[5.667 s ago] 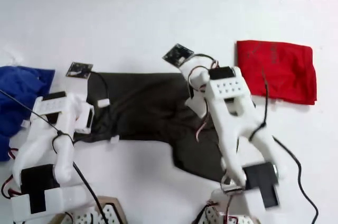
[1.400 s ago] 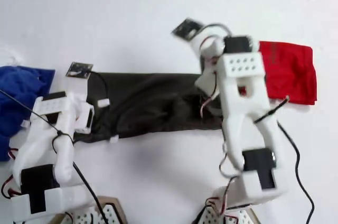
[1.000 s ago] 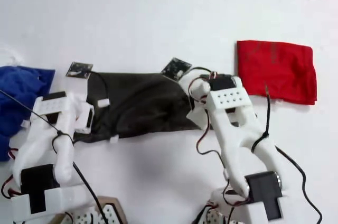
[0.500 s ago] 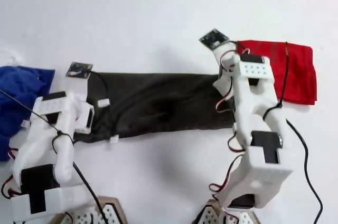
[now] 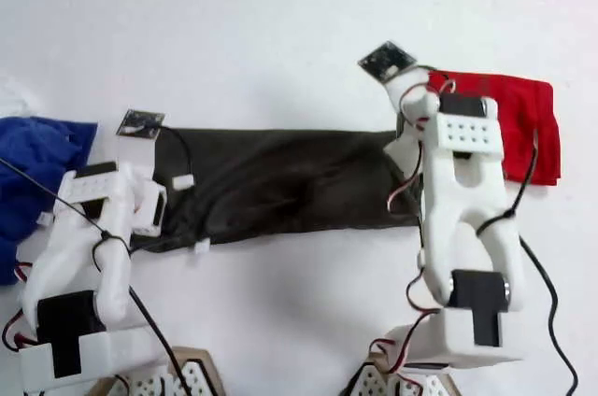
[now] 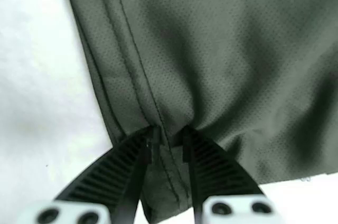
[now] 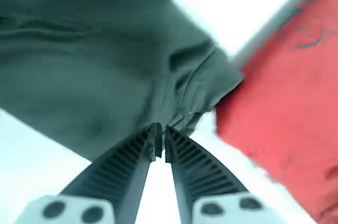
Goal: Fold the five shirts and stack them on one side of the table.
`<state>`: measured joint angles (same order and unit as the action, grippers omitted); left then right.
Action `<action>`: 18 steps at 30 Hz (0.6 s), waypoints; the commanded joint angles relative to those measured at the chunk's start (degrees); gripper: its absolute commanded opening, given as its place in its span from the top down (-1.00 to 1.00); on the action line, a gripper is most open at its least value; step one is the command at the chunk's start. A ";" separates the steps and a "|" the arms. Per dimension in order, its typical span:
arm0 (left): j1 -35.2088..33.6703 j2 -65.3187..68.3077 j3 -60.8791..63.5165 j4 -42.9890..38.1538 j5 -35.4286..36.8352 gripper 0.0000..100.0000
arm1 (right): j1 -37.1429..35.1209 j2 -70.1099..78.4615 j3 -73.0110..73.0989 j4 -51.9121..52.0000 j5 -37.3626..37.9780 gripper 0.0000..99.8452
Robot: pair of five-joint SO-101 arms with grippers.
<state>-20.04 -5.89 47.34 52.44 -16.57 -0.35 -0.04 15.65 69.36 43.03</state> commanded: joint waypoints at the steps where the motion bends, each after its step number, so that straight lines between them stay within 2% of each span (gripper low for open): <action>1: 0.18 0.53 0.04 -2.64 -0.18 0.78 | -2.07 -3.21 9.76 -9.19 0.53 0.96; 4: 0.26 0.53 0.04 -2.64 -0.18 0.78 | -2.07 -0.57 18.20 -21.14 0.53 0.96; 6: 0.26 0.53 0.04 -2.64 -0.18 0.78 | -1.19 2.59 20.48 -24.84 0.70 0.96; 13: 0.35 0.26 -0.48 -2.29 -0.18 0.78 | 5.41 2.68 19.25 -12.88 2.11 0.96; 18: 0.44 0.09 -3.21 0.18 -0.09 0.78 | 6.73 -1.98 21.54 -9.89 4.84 0.96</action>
<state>-20.04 -5.71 47.16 52.44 -16.57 4.75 1.45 36.22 57.14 46.64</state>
